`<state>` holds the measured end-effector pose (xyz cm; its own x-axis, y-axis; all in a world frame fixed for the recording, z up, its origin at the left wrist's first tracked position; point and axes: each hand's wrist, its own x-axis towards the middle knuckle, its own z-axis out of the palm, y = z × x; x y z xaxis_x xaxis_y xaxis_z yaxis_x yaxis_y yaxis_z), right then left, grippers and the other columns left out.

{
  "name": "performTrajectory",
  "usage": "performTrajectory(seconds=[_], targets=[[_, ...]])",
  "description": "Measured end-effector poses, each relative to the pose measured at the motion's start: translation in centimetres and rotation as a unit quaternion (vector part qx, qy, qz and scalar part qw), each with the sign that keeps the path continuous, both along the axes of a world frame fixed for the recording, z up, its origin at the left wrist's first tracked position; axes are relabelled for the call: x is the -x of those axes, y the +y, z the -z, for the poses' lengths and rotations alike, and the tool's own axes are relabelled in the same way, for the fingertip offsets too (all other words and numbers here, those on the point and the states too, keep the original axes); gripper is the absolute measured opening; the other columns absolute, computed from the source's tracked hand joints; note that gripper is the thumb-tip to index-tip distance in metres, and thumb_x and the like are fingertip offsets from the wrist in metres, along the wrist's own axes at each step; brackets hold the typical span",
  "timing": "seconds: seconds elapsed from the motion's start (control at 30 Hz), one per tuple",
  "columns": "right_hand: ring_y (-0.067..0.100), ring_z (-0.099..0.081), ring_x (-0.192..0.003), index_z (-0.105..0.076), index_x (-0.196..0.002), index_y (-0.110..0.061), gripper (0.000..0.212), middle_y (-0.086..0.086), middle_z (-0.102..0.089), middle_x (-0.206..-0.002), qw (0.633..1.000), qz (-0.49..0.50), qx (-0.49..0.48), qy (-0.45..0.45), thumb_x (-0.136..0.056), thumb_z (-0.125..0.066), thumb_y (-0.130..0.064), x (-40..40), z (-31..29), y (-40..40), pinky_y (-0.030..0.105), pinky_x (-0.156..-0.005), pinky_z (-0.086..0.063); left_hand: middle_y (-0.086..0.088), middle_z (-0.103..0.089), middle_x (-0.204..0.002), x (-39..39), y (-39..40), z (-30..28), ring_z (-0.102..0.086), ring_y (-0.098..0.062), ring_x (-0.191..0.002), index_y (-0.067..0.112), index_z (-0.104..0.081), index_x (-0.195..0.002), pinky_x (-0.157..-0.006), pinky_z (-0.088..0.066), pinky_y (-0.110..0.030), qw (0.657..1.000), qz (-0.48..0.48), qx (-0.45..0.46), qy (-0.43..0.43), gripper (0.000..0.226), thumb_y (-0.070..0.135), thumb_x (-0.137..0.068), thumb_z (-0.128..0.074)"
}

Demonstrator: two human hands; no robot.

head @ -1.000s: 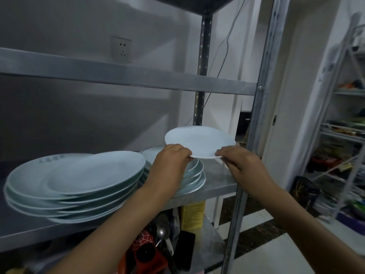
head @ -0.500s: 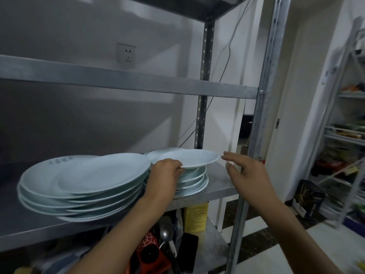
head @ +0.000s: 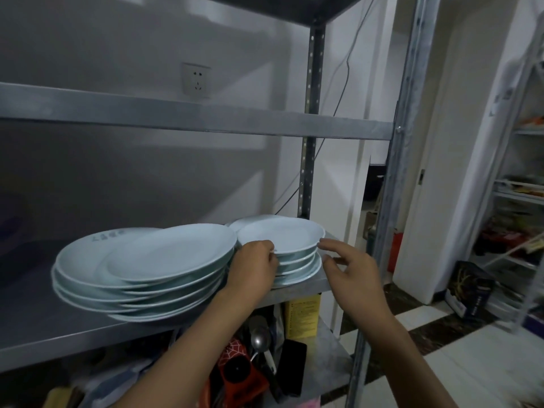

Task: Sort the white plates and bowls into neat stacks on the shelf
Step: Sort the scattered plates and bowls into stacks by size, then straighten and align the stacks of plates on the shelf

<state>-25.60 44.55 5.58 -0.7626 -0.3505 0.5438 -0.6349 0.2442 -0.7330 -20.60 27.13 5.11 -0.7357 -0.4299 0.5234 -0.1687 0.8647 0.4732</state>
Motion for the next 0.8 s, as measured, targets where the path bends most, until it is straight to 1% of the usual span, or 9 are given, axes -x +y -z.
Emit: performTrajectory(seconds=[0.1,0.2,0.3,0.33,0.37,0.47,0.6,0.7,0.8], targets=[[0.008,-0.057,-0.113,-0.065,-0.119,-0.029,0.03,-0.012,-0.062,-0.125,0.999,0.003,0.04,-0.034,-0.094,-0.053,-0.016,-0.8,0.9,-0.7,0.038,-0.1,-0.049,-0.009,-0.069,-0.098,-0.3,0.0,0.0,-0.062,-0.026,-0.091,0.005,-0.066,-0.1,-0.081,-0.047,-0.037,1.0,-0.001,0.01,-0.005,0.022,0.015,-0.093,-0.048],[0.003,-0.063,-0.101,-0.067,-0.117,-0.024,0.029,-0.007,-0.069,-0.111,0.989,0.035,0.13,-0.061,-0.094,-0.053,-0.01,-3.0,2.1,-1.3,0.032,-0.091,-0.054,-0.008,-0.066,-0.111,-1.0,1.0,0.0,-0.057,-0.023,-0.109,0.007,-0.065,-0.106,-0.102,-0.037,-0.033,0.999,0.027,0.023,0.029,0.023,0.014,-0.096,-0.046],[0.01,-0.063,-0.077,-0.069,-0.105,-0.018,0.031,0.006,-0.069,-0.088,0.973,0.048,0.213,-0.081,-0.091,-0.052,0.004,-6.1,3.5,-2.6,0.023,-0.065,-0.053,-0.01,-0.063,-0.124,-3.2,2.0,0.3,-0.042,-0.02,-0.135,0.007,-0.065,-0.113,-0.112,-0.018,-0.023,0.992,0.069,0.045,0.091,0.027,0.004,-0.094,-0.047],[0.012,-0.062,-0.07,-0.069,-0.102,-0.017,0.032,0.003,-0.068,-0.086,0.966,0.054,0.239,-0.081,-0.089,-0.051,0.007,-6.6,4.0,-3.0,0.022,-0.058,-0.051,-0.009,-0.062,-0.127,-4.2,2.2,0.4,-0.041,-0.019,-0.136,0.008,-0.064,-0.117,-0.11,-0.017,-0.02,0.989,0.077,0.047,0.116,0.029,0.002,-0.093,-0.048],[0.008,-0.062,-0.066,-0.07,-0.1,-0.014,0.032,0.002,-0.068,-0.082,0.961,0.058,0.257,-0.079,-0.089,-0.051,0.009,-7.1,4.6,-3.4,0.012,-0.053,-0.049,-0.008,-0.061,-0.13,-5.5,2.2,0.7,-0.042,-0.017,-0.136,0.009,-0.063,-0.12,-0.11,-0.019,-0.018,0.986,0.08,0.043,0.137,0.032,0.001,-0.092,-0.05],[-0.006,-0.065,-0.079,-0.072,-0.1,-0.007,0.021,-0.009,-0.07,-0.087,0.956,0.03,0.269,-0.115,-0.089,-0.058,0.003,-7.6,6.6,-5.1,0.005,-0.068,-0.047,-0.001,-0.062,-0.129,-9.9,1.9,2.1,-0.048,-0.009,-0.129,0.013,-0.064,-0.123,-0.112,-0.032,-0.021,0.979,0.081,0.023,0.183,0.033,0.005,-0.093,-0.052],[0.015,-0.069,-0.094,-0.073,-0.101,-0.017,0.017,-0.002,-0.075,-0.094,0.931,-0.066,0.274,-0.231,-0.09,-0.062,-0.009,-8.9,8.9,-8.5,0.03,-0.083,-0.054,0.01,-0.07,-0.109,-15.8,0.6,4.6,-0.061,-0.002,-0.107,0.017,-0.073,-0.104,-0.094,-0.045,-0.015,0.943,0.023,-0.105,0.314,0.031,0.006,-0.087,-0.049],[0.011,-0.064,-0.108,-0.063,-0.121,-0.019,0.028,-0.003,-0.068,-0.118,0.912,-0.129,0.263,-0.288,-0.094,-0.057,-0.016,-10.3,9.7,-11.0,0.034,-0.096,-0.049,0.012,-0.07,-0.097,-18.6,-1.8,6.8,-0.064,-0.003,-0.086,0.027,-0.07,-0.096,-0.078,-0.048,-0.013,0.893,-0.067,-0.197,0.399,0.033,0.006,-0.088,-0.046],[0.01,-0.054,-0.122,-0.05,-0.136,-0.021,0.041,-0.005,-0.055,-0.135,0.898,-0.166,0.246,-0.324,-0.095,-0.055,-0.02,-11.7,10.4,-13.4,0.038,-0.108,-0.04,0.007,-0.069,-0.101,-20.2,-4.4,8.9,-0.062,0.003,-0.094,0.019,-0.068,-0.099,-0.08,-0.044,-0.006,0.856,-0.133,-0.253,0.431,0.028,0.0,-0.094,-0.048]])
